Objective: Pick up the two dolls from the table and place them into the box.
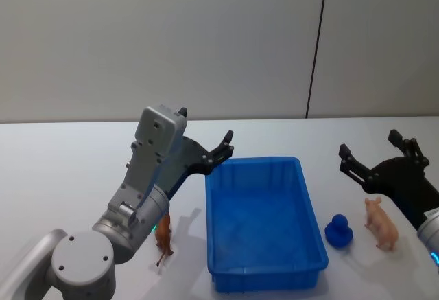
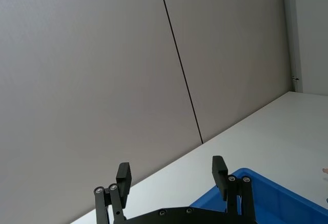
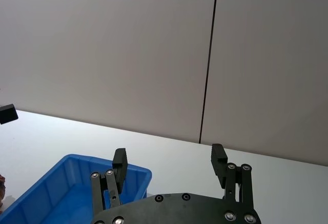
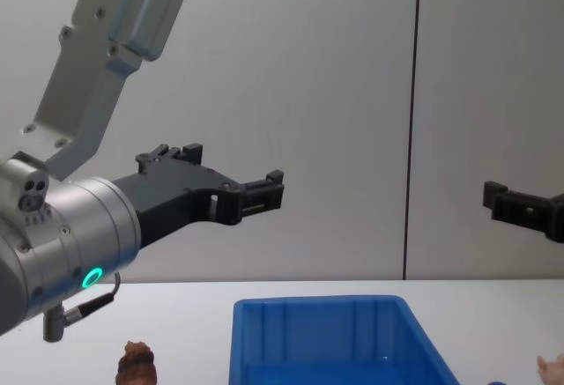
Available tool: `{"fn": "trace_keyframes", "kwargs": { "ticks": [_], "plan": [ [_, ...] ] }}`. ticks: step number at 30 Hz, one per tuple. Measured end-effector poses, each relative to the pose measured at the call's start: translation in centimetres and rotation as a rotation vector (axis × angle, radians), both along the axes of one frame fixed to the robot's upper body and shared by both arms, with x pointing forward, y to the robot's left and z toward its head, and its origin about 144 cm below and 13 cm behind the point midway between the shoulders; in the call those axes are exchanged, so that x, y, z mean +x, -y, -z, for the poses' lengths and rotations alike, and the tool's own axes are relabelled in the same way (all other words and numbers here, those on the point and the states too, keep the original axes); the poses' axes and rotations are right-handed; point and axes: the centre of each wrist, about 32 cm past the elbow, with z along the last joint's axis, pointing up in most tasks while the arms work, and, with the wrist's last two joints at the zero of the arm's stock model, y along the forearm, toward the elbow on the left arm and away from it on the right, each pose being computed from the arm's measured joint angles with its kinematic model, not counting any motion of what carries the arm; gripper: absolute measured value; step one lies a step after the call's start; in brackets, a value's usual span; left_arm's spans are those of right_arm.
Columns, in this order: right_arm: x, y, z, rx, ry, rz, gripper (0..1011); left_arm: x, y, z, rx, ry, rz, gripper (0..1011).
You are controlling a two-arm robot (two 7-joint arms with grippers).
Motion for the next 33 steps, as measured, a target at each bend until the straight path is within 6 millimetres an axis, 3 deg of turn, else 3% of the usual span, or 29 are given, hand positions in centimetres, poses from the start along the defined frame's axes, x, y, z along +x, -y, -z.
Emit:
{"fn": "trace_keyframes", "kwargs": {
  "ticks": [14,33],
  "plan": [
    [-0.5,0.4,0.2,-0.002,-0.011,0.016,1007,0.0,0.0,0.0,0.0,0.0,0.0,1001],
    [-4.8,4.0,1.8,-0.029,-0.198,0.182,1007,0.0,0.0,0.0,0.0,0.0,0.0,1001]
  ]
}}
